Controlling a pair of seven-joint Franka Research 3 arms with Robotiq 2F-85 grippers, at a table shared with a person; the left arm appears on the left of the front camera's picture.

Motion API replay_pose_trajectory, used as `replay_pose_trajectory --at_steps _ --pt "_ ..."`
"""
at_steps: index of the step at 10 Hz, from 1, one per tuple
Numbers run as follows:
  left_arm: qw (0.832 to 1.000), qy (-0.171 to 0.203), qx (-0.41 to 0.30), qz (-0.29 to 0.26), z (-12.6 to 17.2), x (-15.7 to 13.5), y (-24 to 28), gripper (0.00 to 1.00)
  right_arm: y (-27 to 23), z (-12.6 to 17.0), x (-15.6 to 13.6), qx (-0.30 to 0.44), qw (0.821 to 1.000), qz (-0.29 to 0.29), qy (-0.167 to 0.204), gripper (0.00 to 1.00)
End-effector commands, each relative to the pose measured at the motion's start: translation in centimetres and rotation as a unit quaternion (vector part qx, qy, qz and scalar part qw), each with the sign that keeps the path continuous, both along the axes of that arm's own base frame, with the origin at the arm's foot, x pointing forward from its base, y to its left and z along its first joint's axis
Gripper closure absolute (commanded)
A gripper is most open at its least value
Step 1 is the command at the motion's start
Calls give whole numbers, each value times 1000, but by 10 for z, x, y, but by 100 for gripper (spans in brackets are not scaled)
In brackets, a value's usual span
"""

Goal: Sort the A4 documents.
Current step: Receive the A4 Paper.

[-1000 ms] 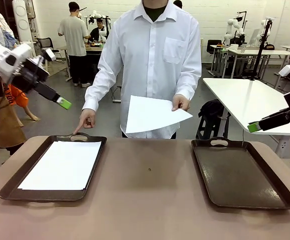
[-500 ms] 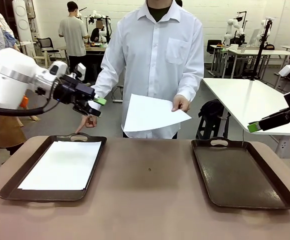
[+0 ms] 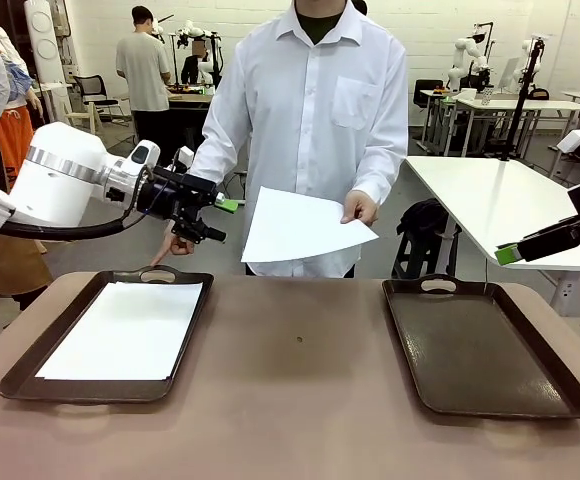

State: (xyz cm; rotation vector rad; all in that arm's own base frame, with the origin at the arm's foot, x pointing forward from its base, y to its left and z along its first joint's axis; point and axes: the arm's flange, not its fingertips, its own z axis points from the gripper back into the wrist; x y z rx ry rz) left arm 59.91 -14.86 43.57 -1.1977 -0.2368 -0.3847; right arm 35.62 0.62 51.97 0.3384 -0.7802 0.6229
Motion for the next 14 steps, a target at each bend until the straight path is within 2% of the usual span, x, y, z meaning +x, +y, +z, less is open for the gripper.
replay_pose_trajectory --at_steps 1,2,4,6,9,11,13,14 --pt "1000 10 -11 11 5 13 -14 0 0 -1 0 1 1000 1 1 0" --pt "999 30 -18 4 -3 17 -22 0 0 -1 0 1 1000 1 1 0" --pt "999 42 -27 -4 -9 17 -32 0 0 -1 0 1 1000 1 1 0" --pt "998 24 -61 21 -8 21 -40 0 0 -1 0 1 1000 1 1 0" --pt "996 63 -70 6 -28 18 -60 0 0 -1 0 1 1000 1 1 0" --pt "994 72 -83 -3 -35 17 -70 0 0 -1 0 1 1000 1 1 0" --pt "995 34 -94 -11 -34 16 -67 0 0 -1 0 1 1000 1 1 0" --pt "996 27 -88 -8 -33 15 -66 18 0 -1 0 1 1000 1 1 0"
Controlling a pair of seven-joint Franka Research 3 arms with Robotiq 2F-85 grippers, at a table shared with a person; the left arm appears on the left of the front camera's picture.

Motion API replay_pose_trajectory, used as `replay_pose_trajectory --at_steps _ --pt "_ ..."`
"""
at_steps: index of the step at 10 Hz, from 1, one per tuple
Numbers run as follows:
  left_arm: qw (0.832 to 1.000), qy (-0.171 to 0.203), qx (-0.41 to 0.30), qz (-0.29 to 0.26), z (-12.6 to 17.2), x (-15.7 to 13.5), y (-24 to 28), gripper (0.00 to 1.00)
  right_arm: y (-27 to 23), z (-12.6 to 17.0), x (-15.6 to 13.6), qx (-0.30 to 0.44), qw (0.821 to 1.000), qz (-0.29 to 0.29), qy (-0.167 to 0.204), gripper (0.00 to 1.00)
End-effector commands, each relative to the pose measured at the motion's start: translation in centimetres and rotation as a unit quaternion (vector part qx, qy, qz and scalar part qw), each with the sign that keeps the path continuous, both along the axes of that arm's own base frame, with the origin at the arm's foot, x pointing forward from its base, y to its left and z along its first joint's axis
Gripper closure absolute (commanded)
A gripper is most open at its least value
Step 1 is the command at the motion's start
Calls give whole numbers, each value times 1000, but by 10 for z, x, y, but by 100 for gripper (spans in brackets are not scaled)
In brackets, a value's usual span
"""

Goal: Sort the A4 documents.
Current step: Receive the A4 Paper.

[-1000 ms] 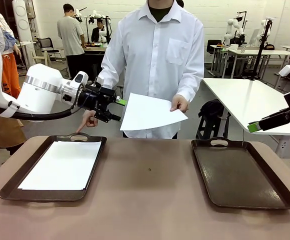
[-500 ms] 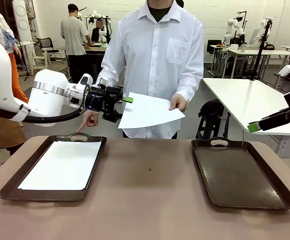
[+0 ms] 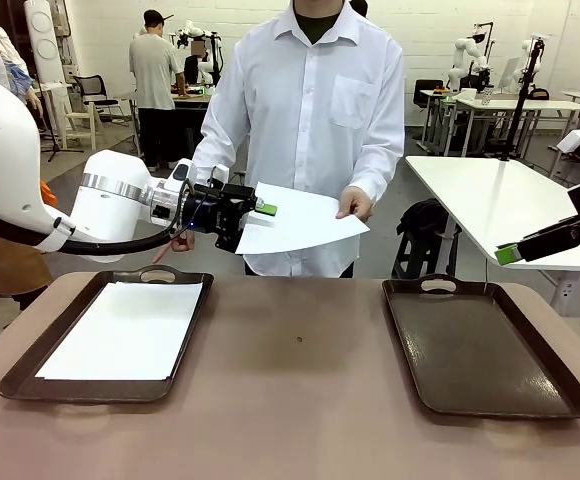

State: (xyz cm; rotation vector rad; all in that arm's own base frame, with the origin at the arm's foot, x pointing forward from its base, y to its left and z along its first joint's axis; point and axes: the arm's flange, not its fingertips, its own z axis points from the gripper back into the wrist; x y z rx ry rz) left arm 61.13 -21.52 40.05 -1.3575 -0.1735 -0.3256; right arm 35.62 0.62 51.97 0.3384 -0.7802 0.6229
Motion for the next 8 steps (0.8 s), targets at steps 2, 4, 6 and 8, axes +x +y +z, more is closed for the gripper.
replay_pose_trajectory --at_steps 2,4,6,8 --pt "1000 -25 -11 8 4 1 5 36 0 -1 0 1 1000 1 1 0" --pt "999 -36 -6 14 9 0 8 54 0 -1 0 1 1000 1 1 0" --pt "999 -43 1 23 11 -1 14 73 0 -1 0 1 1000 1 1 0" --pt "999 -44 0 29 13 1 17 91 0 -1 0 1 1000 1 1 0"
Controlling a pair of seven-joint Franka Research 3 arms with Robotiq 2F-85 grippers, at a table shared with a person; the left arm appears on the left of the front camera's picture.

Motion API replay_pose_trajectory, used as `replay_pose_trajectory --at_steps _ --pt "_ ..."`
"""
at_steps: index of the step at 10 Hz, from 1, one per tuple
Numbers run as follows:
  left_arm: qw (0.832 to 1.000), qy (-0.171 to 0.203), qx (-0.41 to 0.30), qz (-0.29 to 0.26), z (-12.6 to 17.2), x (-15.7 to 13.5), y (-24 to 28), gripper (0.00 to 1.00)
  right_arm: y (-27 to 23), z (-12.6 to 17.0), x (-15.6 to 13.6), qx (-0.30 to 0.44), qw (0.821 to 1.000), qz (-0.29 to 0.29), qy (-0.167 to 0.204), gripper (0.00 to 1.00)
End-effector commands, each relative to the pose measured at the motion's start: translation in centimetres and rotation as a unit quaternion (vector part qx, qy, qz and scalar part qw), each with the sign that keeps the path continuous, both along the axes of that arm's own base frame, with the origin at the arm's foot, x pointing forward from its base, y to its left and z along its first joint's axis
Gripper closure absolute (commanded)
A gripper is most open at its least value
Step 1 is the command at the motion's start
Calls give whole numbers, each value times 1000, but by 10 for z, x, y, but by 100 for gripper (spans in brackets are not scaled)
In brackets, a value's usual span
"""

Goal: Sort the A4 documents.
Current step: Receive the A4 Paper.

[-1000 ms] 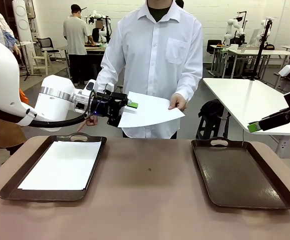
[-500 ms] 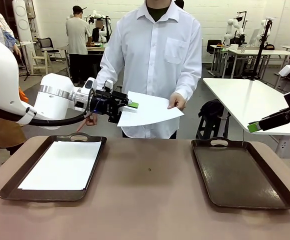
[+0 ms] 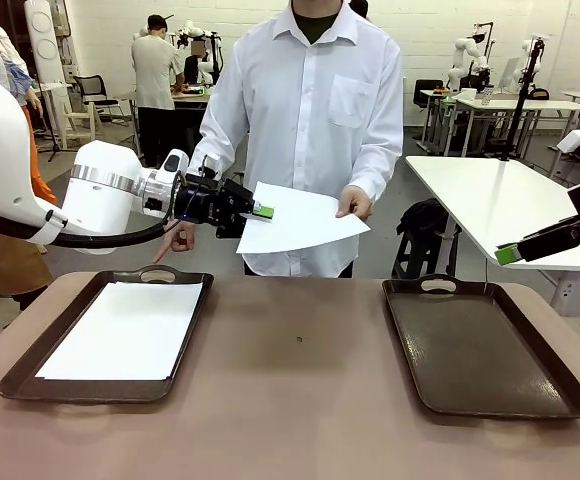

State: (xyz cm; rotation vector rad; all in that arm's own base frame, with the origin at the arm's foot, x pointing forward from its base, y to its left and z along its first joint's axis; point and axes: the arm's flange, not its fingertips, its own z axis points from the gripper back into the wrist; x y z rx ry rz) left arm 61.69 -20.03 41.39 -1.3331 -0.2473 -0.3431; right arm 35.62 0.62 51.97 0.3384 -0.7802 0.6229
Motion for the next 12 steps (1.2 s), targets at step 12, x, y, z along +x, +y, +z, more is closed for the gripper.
replay_pose_trajectory --at_steps 12 --pt "1000 -2 2 -4 1 -1 0 100 0 -1 0 1 1000 1 1 0"
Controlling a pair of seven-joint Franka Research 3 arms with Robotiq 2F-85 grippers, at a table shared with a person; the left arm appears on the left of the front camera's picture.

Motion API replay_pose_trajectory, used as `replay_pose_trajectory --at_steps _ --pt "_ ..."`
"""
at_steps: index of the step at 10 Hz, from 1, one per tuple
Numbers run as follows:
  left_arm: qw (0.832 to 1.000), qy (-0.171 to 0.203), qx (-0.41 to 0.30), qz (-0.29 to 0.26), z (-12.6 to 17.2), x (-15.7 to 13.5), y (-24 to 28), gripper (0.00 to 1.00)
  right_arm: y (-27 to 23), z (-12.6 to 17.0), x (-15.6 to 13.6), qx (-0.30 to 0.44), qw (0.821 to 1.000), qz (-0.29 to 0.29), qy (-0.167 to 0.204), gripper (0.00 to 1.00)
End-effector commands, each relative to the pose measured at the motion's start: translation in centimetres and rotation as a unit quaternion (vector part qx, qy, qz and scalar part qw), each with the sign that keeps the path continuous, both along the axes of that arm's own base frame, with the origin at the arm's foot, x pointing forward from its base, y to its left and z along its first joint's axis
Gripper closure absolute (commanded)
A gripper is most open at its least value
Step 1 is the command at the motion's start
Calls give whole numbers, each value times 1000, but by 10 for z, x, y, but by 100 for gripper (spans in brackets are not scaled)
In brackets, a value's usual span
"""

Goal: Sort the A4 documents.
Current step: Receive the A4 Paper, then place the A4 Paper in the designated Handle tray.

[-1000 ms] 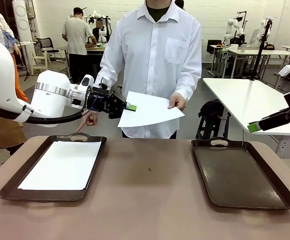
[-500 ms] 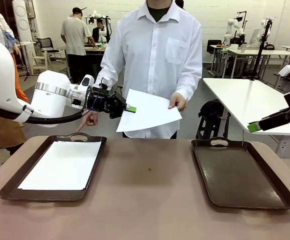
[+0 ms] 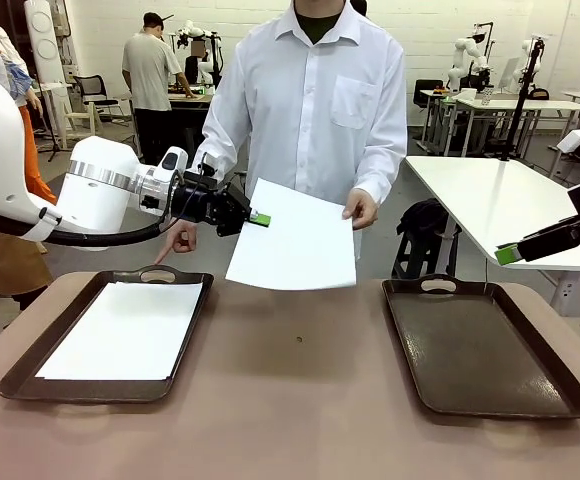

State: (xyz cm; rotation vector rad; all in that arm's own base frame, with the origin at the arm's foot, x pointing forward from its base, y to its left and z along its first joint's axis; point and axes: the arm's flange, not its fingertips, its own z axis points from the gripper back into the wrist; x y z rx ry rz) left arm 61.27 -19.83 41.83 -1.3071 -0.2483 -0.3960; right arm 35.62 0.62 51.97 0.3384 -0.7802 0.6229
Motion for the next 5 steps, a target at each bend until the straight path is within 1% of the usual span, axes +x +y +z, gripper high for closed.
replay_pose_trajectory --at_steps 1,5 --pt "1000 15 -12 12 -3 3 -2 100 0 -1 0 1 1000 1 1 0" --pt "1000 15 -12 12 -3 3 -2 100 0 -1 0 1 1000 1 1 0"
